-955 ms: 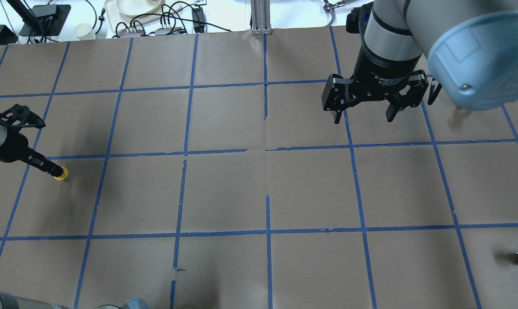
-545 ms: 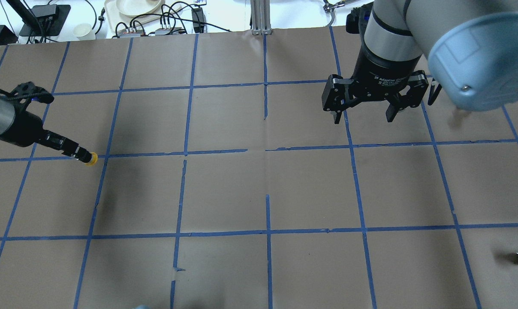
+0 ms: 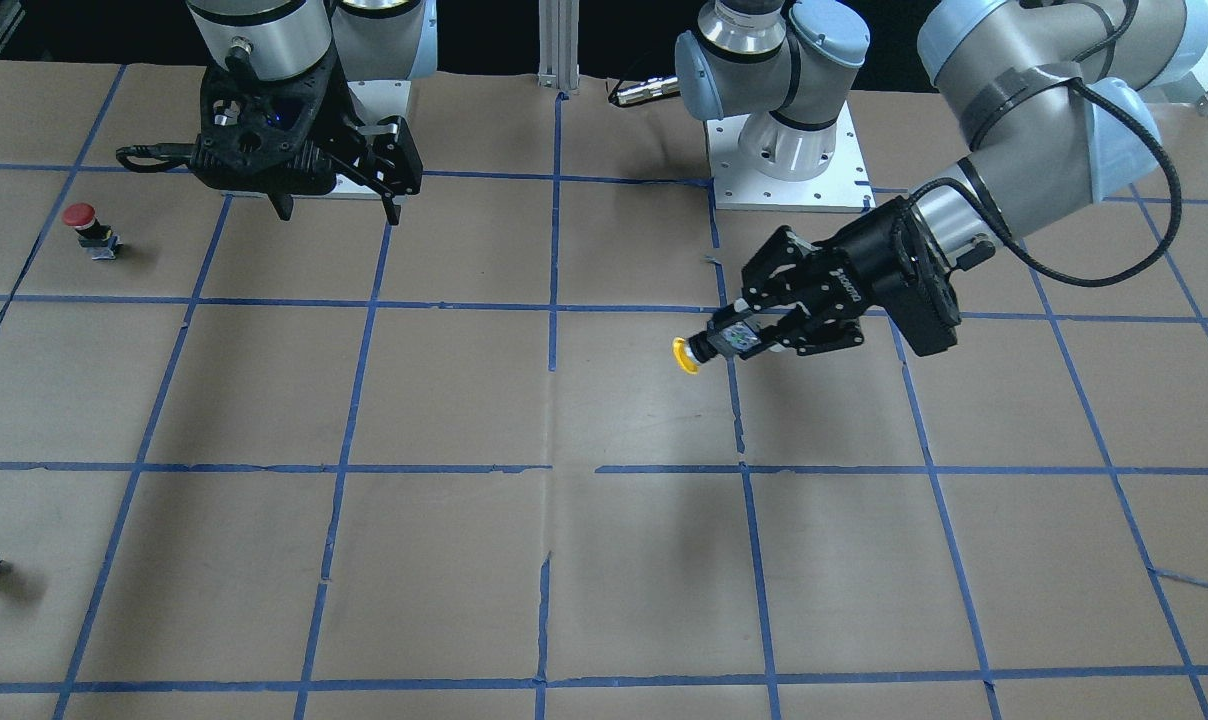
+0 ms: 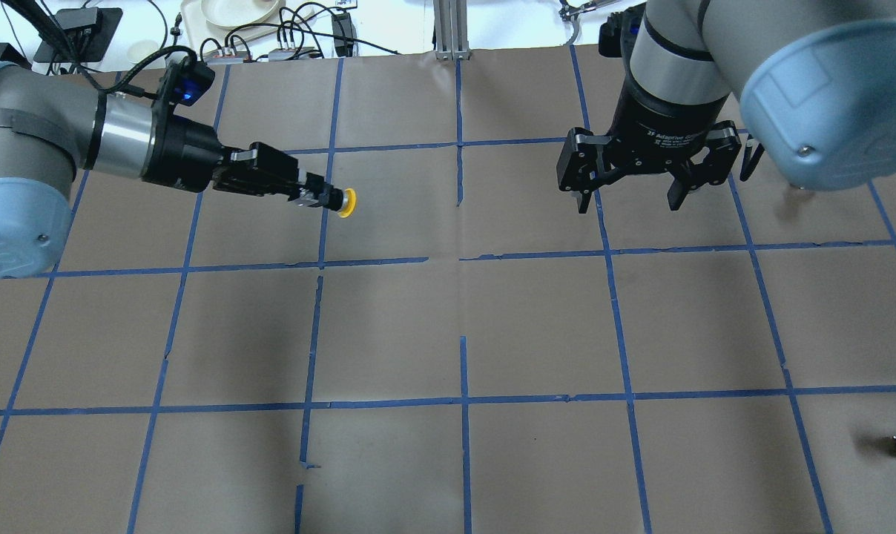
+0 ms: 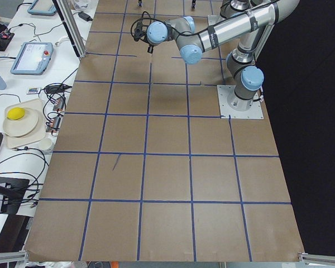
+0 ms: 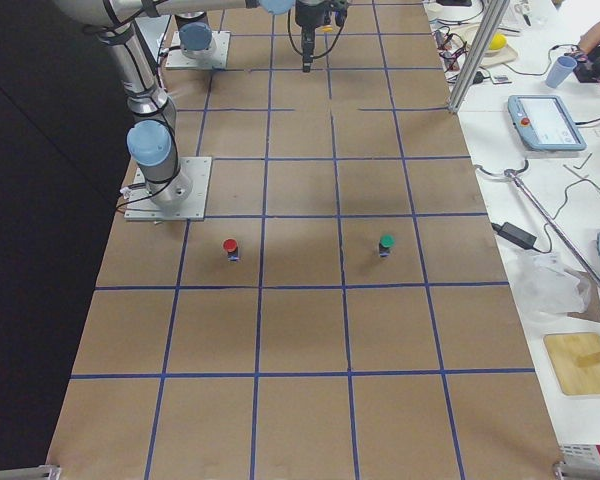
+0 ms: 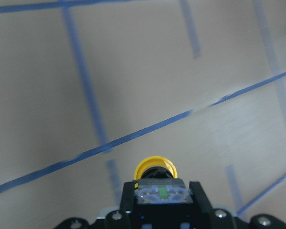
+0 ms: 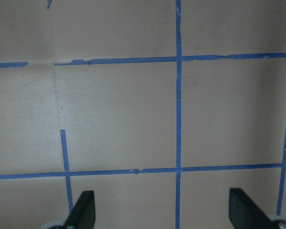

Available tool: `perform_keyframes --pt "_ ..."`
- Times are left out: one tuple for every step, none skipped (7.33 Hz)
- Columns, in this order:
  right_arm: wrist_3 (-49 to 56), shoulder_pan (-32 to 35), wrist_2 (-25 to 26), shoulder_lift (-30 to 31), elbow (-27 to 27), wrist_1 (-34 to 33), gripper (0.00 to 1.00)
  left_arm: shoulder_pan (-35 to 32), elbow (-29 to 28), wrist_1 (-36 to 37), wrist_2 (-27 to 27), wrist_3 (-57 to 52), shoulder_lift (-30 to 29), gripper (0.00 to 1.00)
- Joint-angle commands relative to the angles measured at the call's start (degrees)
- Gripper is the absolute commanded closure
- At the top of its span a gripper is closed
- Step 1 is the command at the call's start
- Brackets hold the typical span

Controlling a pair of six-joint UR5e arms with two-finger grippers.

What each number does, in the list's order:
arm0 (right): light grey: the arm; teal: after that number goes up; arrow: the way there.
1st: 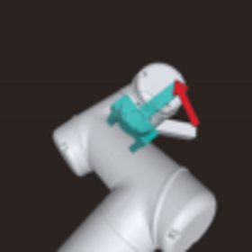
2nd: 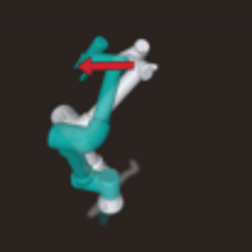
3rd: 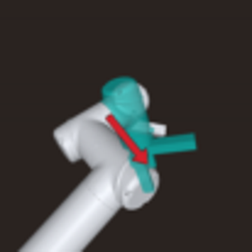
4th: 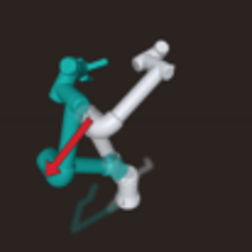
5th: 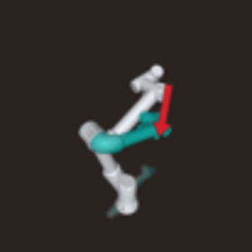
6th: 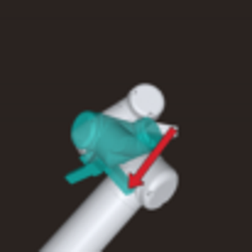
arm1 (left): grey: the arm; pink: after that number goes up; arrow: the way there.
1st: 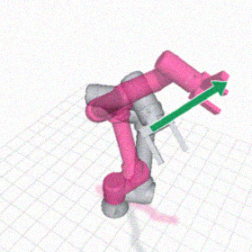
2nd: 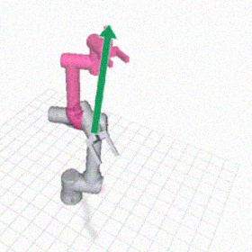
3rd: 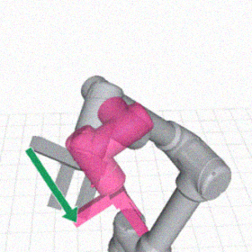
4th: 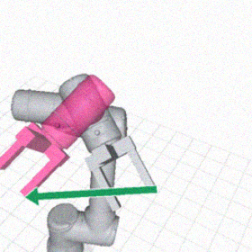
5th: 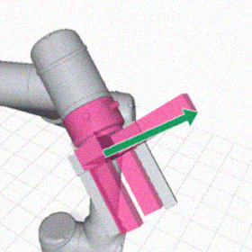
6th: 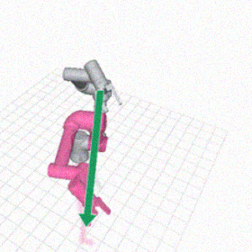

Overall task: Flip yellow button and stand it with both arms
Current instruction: 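Swing the left gripper up, holding the yellow button out toward the table center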

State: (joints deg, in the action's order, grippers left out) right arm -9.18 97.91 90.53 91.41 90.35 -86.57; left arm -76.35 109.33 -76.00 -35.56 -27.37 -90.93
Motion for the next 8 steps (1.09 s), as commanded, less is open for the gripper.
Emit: perform_keyframes --pt "0.03 0.00 0.00 0.00 0.00 0.00 0.00 -3.35 1.50 -0.55 20.46 8.78 0.75 0.82" --pt "-0.05 0.00 0.00 0.00 0.00 0.00 0.00 -4.93 1.50 -0.12 27.06 13.79 1.11 0.83" --pt "0.03 0.00 0.00 0.00 0.00 0.00 0.00 -6.95 1.59 0.24 29.56 16.71 1.72 0.83" --pt "0.04 0.00 0.00 0.00 0.00 0.00 0.00 -7.75 1.77 0.24 32.89 18.83 2.07 0.83" --pt "0.04 0.00 0.00 0.00 0.00 0.00 0.00 -7.76 1.77 0.24 33.36 19.72 2.16 0.83" --pt "0.04 0.00 0.00 0.00 0.00 0.00 0.00 -7.67 1.77 0.24 33.45 20.42 2.08 0.83" --pt "0.04 0.00 0.00 0.00 0.00 0.00 0.00 -7.15 1.77 0.24 33.54 21.56 1.99 0.83" --pt "0.04 0.00 0.00 0.00 0.00 0.00 0.00 -7.84 1.77 0.24 33.37 21.83 1.99 0.84"
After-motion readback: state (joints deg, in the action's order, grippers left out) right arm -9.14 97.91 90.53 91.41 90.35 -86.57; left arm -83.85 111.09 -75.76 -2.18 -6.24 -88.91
